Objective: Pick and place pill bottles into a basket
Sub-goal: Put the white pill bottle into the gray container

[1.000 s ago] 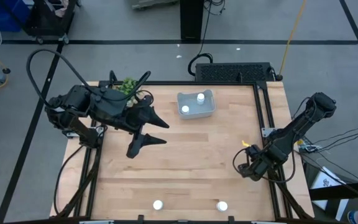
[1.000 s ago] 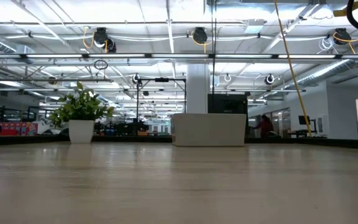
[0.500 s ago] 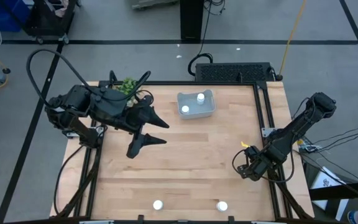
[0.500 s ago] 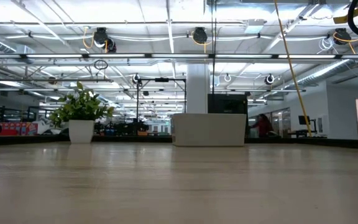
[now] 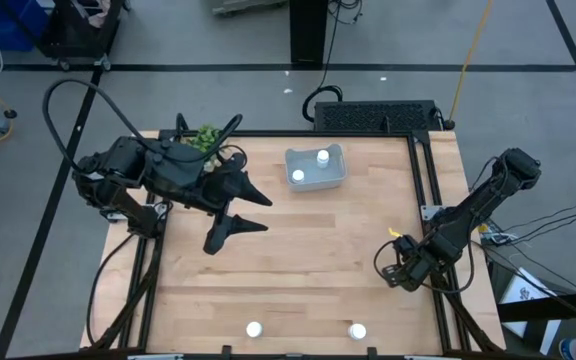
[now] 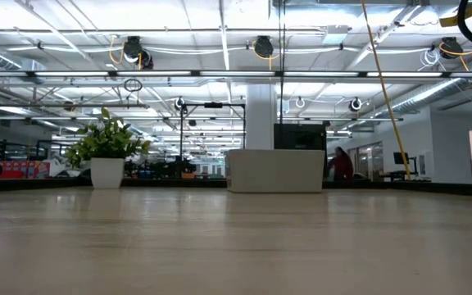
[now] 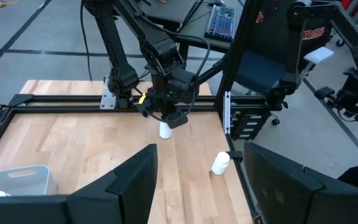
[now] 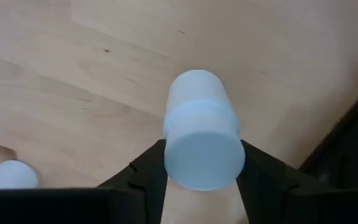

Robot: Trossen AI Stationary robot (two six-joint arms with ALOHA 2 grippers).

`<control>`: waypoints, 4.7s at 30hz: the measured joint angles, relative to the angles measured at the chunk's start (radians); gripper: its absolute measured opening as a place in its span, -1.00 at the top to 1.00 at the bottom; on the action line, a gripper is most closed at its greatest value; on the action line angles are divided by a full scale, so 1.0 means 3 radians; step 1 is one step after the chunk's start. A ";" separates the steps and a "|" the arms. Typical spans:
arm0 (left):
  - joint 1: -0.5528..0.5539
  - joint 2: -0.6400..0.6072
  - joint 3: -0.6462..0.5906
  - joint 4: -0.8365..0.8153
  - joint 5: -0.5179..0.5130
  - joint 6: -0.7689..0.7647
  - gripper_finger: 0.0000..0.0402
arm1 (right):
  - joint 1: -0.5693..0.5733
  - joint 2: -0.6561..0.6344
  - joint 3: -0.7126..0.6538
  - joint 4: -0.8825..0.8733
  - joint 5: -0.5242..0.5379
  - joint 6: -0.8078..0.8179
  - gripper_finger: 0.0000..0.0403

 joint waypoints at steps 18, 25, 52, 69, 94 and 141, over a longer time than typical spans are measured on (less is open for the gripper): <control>0.0010 0.0000 0.0000 -0.0020 -0.0002 0.0077 -0.21 | -0.0189 -0.0226 0.0191 0.0184 0.1266 -0.0034 0.26; 0.0011 0.0000 0.0000 -0.0017 -0.0147 -0.0047 -0.21 | -0.0587 -0.0442 0.0368 0.0330 0.2086 -0.0622 0.26; 0.0839 -0.1199 -0.2308 0.2057 -0.0295 -0.0325 -0.21 | -0.4169 -0.0455 0.1771 0.0689 0.0043 -0.4807 0.26; 0.1189 -0.2305 -0.4888 0.3628 -0.0579 -0.1206 -0.21 | -0.4454 0.0861 0.2775 -0.0471 -0.0435 -0.5737 0.26; 0.1623 -0.2576 -0.5439 0.3105 0.0002 -0.1255 -0.21 | -0.4479 0.2375 0.3492 -0.1480 -0.0177 -0.6347 0.26; 0.1620 -0.2574 -0.5435 0.3154 0.0099 -0.1170 -0.21 | -0.4225 0.3123 0.3492 -0.1432 0.0188 -0.6903 0.23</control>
